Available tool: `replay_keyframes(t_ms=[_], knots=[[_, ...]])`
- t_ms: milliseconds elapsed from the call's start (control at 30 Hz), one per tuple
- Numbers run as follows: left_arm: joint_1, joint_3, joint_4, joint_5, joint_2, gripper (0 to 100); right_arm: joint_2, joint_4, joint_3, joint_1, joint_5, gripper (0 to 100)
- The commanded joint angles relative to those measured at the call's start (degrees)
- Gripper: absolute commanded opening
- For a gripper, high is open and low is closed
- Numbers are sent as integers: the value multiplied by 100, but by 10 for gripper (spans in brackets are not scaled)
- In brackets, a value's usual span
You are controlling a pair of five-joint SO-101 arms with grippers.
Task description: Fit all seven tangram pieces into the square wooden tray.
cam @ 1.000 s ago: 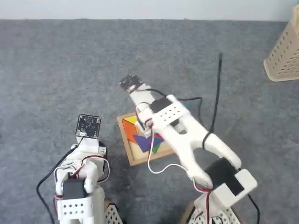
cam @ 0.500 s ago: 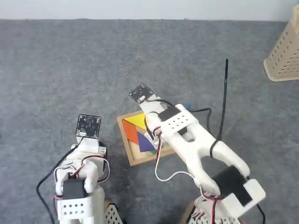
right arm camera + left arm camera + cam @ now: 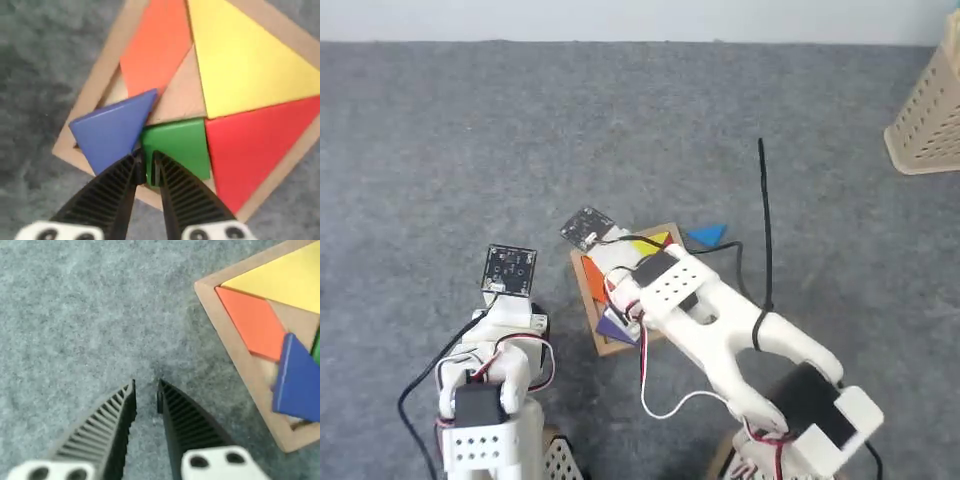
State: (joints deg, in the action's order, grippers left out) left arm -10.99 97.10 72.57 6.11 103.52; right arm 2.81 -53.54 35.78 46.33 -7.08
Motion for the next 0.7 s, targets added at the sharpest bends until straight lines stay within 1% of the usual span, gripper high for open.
replay_keyframes(t_ms=[0,167,267,367,433,533,667], knots=[[9,-57,0,-44,123,71,356,198,-88,-4,-70,39],[9,-57,0,-44,123,71,409,453,-105,-40,-70,39],[9,-57,0,-44,123,71,655,312,-105,-40,-70,38],[9,-57,0,-44,123,71,1305,57,-18,-57,-62,37],[9,-57,0,-44,123,71,1815,119,299,-75,-62,37],[9,-57,0,-44,123,71,2510,576,1099,-75,-105,37],[9,-57,0,-44,123,71,3134,866,1952,295,-176,28]])
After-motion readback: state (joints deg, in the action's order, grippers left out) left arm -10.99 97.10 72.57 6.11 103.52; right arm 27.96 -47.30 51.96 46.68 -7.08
